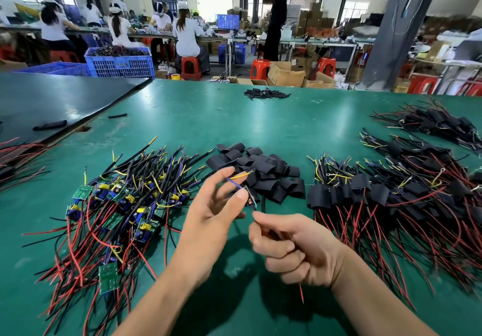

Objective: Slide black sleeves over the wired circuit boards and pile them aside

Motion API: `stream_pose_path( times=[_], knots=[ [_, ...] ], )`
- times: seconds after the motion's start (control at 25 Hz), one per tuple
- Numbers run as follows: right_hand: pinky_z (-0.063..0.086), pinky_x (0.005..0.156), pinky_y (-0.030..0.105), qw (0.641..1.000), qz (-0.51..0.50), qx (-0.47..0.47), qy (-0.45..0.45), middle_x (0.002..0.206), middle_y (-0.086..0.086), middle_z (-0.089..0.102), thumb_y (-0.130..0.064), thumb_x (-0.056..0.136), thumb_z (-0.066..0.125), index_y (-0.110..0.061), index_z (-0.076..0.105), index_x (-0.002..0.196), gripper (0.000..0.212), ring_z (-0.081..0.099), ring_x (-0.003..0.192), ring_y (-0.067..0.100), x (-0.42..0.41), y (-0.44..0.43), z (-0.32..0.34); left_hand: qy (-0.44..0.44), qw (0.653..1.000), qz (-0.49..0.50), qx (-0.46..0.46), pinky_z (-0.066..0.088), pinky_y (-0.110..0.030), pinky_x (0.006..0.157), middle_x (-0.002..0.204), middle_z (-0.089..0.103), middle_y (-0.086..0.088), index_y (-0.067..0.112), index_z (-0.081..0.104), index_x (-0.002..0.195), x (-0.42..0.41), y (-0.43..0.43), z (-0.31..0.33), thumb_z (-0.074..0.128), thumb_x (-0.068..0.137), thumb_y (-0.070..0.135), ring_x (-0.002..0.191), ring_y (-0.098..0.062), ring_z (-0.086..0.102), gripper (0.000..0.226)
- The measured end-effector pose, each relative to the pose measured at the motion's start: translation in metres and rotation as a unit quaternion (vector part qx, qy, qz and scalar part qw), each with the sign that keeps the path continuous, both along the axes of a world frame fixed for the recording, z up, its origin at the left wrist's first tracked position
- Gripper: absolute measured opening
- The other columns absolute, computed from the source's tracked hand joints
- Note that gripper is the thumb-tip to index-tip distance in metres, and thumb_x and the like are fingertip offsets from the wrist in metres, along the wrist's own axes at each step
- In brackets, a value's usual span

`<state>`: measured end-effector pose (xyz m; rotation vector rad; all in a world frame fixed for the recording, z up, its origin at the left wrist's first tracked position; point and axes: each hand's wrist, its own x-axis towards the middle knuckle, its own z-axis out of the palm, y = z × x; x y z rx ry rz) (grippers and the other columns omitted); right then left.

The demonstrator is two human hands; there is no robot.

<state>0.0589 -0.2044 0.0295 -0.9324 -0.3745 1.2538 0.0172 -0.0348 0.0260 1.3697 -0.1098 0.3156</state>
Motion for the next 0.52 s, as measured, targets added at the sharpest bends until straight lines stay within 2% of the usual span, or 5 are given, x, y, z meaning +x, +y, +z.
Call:
stream_pose_path(
  times=[0.12,0.24,0.36,0.44,0.52],
  knots=[
    [0.021,0.030,0.011,0.996,-0.029,-0.069,-0.057,0.060,-0.007,0.027,-0.048,0.101,0.044,-0.016,0.067,0.097,0.039,0.019,0.039,0.000,0.000,0.003,-0.006,-0.030,0.999,0.003,-0.041,0.058,-0.028,0.072,0.119,0.071,-0.007,0.014,0.049,0.124,0.001,0.003,0.004,0.065,0.085,-0.003,0.081,-0.021,0.072,0.046],
    [0.024,0.034,0.015,0.983,-0.118,-0.091,-0.112,0.064,-0.006,0.037,-0.049,0.096,0.053,-0.016,0.065,0.105,0.037,0.025,0.041,0.003,0.001,0.012,-0.014,-0.035,0.998,0.051,-0.018,0.055,-0.023,0.069,0.113,0.073,-0.006,0.015,0.048,0.115,0.003,0.009,0.006,0.068,0.083,-0.008,0.076,-0.016,0.071,0.044],
    [0.030,0.038,0.019,0.961,-0.217,-0.102,-0.140,0.066,-0.002,0.051,-0.038,0.095,0.058,-0.011,0.066,0.106,0.030,0.035,0.042,0.007,0.006,0.016,-0.022,-0.049,0.992,0.111,0.016,0.053,-0.019,0.074,0.103,0.076,-0.005,0.020,0.053,0.100,0.007,0.019,0.005,0.071,0.084,-0.005,0.083,-0.012,0.071,0.035],
    [0.037,0.040,0.022,0.927,-0.293,-0.138,-0.189,0.070,0.004,0.061,-0.024,0.100,0.056,-0.008,0.070,0.101,0.021,0.046,0.045,0.012,0.008,0.021,-0.028,-0.068,0.982,0.157,0.078,0.054,-0.024,0.082,0.100,0.076,0.000,0.026,0.058,0.092,0.009,0.026,0.002,0.072,0.086,-0.001,0.092,-0.015,0.071,0.031],
    [0.045,0.047,0.023,0.852,-0.382,-0.201,-0.297,0.077,0.003,0.068,-0.015,0.100,0.057,-0.013,0.073,0.095,0.017,0.057,0.053,0.013,0.010,0.026,-0.035,-0.064,0.965,0.200,0.158,0.052,-0.025,0.085,0.094,0.074,0.010,0.031,0.060,0.091,0.010,0.030,-0.004,0.073,0.087,0.004,0.090,-0.012,0.070,0.030]
  ],
)
